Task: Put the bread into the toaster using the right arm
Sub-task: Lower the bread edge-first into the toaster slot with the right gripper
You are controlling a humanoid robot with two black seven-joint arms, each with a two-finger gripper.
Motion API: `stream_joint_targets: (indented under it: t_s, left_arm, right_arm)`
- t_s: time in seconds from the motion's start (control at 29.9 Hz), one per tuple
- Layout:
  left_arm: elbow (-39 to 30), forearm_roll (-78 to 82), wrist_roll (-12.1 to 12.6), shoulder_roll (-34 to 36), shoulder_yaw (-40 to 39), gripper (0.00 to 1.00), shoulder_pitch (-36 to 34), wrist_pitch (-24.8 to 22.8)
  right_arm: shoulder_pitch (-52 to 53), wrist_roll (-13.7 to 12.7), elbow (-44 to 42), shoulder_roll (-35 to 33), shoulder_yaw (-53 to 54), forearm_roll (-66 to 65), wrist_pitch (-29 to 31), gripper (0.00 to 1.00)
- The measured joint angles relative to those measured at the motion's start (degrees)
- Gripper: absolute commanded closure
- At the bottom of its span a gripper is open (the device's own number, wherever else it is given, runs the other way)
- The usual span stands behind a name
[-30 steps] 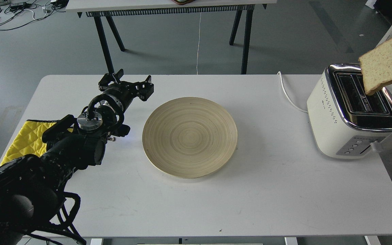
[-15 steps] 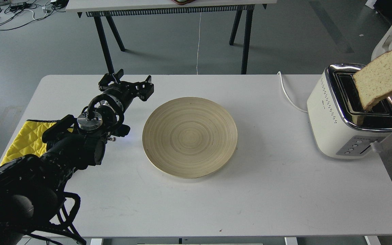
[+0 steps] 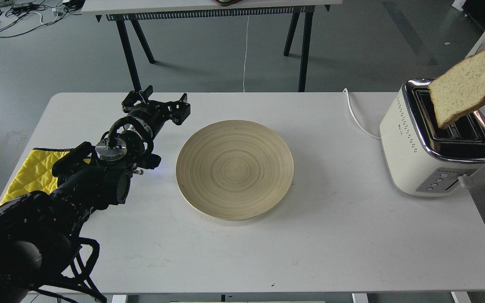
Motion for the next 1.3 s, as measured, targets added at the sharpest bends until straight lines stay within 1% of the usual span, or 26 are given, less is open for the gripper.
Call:
stream_joint_targets:
  t_s: [1.1,1.3]
  left_arm:
    - [0.0,0.02,0.02,0.0,0.02,0.0,0.0,0.0]
    - [0.0,0.02,0.01,0.0,0.0,0.0,-0.01,0.0]
  right_arm:
    - [-4.4,-0.08,-0.55,0.55,0.7,0.24,0.01,1.0]
    - [-7.88,-0.17,-0.82,1.17,2.62,0.39,-0.68,0.99]
